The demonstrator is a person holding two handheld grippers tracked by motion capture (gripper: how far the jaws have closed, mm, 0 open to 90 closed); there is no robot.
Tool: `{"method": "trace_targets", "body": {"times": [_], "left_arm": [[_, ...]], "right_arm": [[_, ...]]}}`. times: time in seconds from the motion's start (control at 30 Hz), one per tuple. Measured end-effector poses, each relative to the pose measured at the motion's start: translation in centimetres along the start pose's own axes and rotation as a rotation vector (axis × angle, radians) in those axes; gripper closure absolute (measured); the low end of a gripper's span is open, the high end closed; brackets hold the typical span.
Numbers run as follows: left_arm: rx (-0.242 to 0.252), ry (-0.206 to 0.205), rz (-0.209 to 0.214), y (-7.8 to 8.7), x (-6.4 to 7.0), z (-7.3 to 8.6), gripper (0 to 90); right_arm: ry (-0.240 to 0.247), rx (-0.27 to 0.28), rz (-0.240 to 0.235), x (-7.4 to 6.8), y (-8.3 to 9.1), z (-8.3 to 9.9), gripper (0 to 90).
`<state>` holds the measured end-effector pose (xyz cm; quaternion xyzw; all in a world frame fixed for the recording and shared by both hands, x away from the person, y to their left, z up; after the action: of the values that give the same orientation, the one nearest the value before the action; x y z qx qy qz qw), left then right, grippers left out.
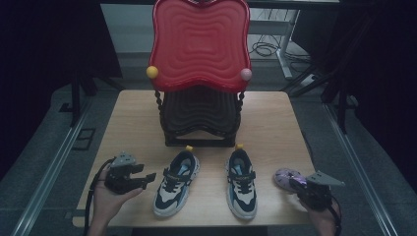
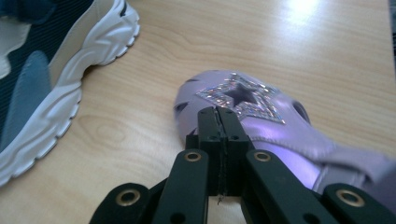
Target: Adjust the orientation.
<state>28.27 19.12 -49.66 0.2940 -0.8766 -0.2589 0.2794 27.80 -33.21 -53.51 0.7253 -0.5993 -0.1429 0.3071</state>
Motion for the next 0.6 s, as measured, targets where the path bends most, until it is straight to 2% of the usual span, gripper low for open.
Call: {"method": "trace_targets", "body": {"times": [0.13, 0.27, 0.43, 0.5, 0.6], "left_arm": [[-0.002, 0.002, 0.000, 0.0, 0.0, 0.0, 39.1], [-0.003, 0.000, 0.001, 0.0, 0.0, 0.0, 39.1], [-0.002, -0.002, 0.001, 0.1, -0.1, 0.1, 39.1], [0.002, 0.000, 0.000, 0.3, -0.1, 0.0, 39.1], [0.004, 0.000, -0.003, 0.4, -0.2, 0.1, 39.1]], "right_arm": [[0.003, 0.002, 0.036, -0.7, -0.5, -0.3, 90.0], [0.009, 0.000, 0.052, -1.0, -0.7, -0.4, 90.0], [0.007, 0.005, 0.046, -1.1, -0.6, -0.4, 90.0], [-0.013, 0.036, 0.019, -1.1, 0.0, -0.8, 90.0], [-0.029, 0.073, 0.010, -0.6, 1.1, -1.4, 90.0]]}}
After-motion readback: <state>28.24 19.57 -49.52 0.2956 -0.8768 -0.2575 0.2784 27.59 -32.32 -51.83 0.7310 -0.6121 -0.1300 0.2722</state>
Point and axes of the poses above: each handheld gripper's, and its own axes: y roughly backward along the jaws, z roughly out of its underside, x roughly to its right, the point moved 5 cm from there along -y, roughly forward along the jaws, and after that the axes turned 15 degrees about z, right-handed, at the moved point
